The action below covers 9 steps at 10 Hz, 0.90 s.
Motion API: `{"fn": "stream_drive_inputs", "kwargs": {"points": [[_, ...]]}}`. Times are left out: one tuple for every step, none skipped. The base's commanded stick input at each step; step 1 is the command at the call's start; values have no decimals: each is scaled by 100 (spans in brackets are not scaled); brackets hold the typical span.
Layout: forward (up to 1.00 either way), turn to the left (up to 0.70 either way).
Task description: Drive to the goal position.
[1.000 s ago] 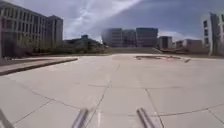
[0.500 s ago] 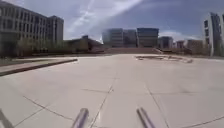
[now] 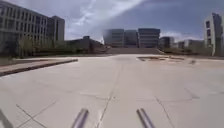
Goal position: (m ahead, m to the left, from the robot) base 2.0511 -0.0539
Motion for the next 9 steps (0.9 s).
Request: {"fn": "stream_drive_inputs", "kwargs": {"points": [[50, 0], [50, 0], [50, 0], [50, 0], [50, 0], [50, 0], [50, 0], [50, 0], [50, 0]]}}
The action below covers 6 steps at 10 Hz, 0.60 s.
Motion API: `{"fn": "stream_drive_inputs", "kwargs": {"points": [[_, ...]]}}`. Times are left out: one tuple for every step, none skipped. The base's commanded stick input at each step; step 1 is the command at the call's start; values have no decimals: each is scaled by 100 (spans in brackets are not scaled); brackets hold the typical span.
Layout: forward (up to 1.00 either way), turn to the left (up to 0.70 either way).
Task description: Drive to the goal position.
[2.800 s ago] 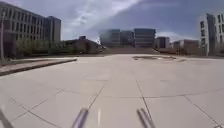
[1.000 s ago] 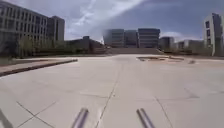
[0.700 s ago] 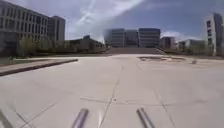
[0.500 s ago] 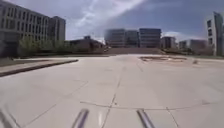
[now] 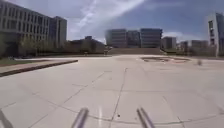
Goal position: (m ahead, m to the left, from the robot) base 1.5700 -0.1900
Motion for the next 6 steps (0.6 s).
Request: {"fn": "stream_drive_inputs", "kwargs": {"points": [[50, 0], [50, 0], [50, 0], [50, 0], [50, 0], [50, 0]]}}
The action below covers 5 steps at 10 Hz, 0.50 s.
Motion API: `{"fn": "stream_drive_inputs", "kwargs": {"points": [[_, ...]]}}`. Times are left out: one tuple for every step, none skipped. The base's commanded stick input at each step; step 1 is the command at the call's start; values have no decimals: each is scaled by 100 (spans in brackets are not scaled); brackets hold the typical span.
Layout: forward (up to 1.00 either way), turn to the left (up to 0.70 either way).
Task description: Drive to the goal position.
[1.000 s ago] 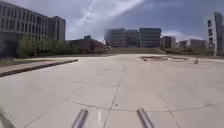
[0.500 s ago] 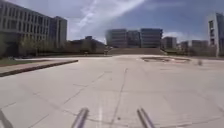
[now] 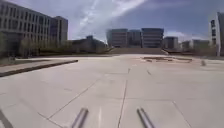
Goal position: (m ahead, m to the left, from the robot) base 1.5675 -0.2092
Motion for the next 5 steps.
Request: {"fn": "stream_drive_inputs", "kwargs": {"points": [[50, 0], [50, 0], [50, 0], [50, 0], [50, 0]]}}
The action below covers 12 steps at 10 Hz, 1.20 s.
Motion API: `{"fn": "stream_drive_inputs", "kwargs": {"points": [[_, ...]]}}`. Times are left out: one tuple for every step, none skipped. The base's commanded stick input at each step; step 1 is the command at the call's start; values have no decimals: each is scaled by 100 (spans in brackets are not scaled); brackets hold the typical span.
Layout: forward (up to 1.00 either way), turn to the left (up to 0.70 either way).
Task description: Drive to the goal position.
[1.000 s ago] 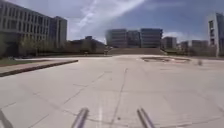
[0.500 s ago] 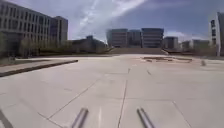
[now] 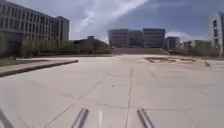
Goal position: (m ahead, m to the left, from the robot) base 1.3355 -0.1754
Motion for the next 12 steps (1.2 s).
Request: {"fn": "stream_drive_inputs", "kwargs": {"points": [[50, 0], [50, 0], [50, 0], [50, 0], [50, 0], [50, -20], [50, -43], [50, -50], [50, -50], [50, -50], [50, -41], [50, -7]]}}
